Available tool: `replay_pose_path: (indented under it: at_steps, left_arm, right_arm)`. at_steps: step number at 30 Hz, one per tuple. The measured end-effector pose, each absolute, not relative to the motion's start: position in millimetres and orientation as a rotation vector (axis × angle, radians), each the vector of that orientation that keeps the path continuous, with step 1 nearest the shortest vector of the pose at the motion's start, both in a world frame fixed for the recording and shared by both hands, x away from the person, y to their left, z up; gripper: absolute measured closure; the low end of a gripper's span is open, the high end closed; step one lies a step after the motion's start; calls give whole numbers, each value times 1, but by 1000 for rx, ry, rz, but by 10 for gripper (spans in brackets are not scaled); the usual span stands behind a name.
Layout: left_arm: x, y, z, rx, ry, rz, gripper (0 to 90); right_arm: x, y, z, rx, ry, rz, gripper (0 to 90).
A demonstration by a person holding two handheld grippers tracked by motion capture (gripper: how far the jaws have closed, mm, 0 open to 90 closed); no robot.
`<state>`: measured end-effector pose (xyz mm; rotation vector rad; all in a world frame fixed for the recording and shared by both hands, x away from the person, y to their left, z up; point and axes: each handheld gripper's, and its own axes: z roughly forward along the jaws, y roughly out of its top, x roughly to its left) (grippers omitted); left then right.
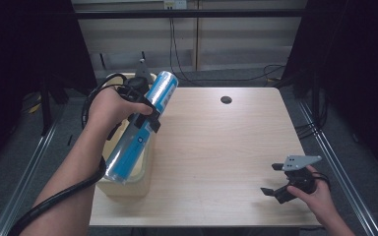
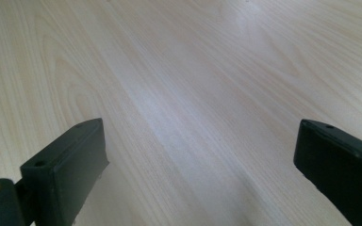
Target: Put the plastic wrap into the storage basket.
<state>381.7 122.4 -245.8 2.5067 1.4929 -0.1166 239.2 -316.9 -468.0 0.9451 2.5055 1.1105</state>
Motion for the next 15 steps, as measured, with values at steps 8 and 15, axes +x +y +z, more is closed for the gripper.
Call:
replay_pose_path:
  at_steps: [8,15]
  left_arm:
    - [380,135,-249,2497,1519,-117,322]
    - [378,145,-250,2486,1546,-114,322]
  right_arm:
    - [239,-316,-468,951,2505,1106,31]
    - [239,-315,-468,950,2511,1107,31]
